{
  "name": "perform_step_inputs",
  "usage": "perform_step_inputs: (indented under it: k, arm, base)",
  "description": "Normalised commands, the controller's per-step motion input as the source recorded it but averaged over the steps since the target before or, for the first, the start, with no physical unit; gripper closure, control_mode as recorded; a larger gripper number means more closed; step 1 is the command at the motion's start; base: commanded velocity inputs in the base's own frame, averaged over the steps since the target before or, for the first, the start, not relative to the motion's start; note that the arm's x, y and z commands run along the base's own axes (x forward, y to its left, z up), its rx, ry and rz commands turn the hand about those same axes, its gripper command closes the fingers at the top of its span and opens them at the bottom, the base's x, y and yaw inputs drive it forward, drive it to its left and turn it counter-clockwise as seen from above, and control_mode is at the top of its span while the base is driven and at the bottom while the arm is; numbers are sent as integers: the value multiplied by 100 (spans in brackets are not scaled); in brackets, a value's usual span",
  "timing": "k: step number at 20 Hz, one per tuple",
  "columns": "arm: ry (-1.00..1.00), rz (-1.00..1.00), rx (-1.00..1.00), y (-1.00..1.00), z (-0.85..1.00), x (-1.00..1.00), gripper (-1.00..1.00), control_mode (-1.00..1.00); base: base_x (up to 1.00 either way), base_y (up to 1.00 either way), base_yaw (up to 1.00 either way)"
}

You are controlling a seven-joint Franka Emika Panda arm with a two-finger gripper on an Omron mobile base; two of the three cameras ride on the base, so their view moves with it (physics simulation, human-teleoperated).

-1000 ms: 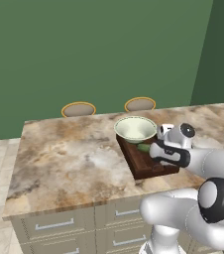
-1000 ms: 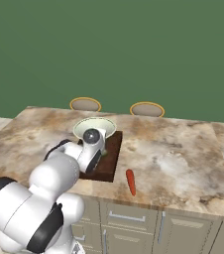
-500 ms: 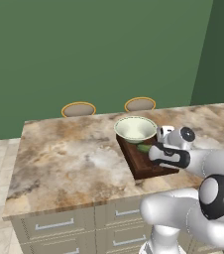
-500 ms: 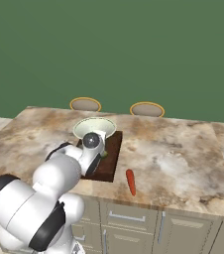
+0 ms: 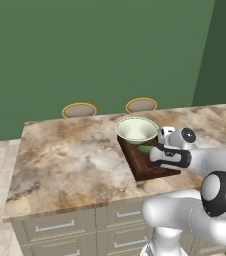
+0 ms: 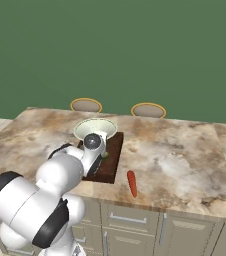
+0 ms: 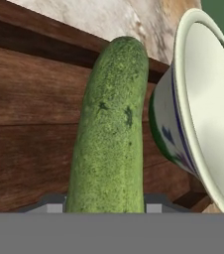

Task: Place the two vegetables and bowl onto the tray for setting up a vegetable dip station.

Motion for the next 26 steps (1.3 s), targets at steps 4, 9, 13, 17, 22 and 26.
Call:
perform_step_inputs:
  k: [4,9,13,17,22,26]
  arm:
    - [0,0,0,0,-2,0,100,-100]
    - [-2,0,0,0,-11,0,100,-100]
    - [-3,0,0,0,-15,0,100,-100]
    - [-3,0,0,0,-15,0,100,-100]
    - [-1,0,0,0,-12,0,100,-100]
    - [-1,0,0,0,-8,0,100,-100]
  base:
    - [0,0,0]
    - [0,0,0]
    - [0,0,0]
    - [0,0,0]
    - [0,0,0]
    - [0,0,0]
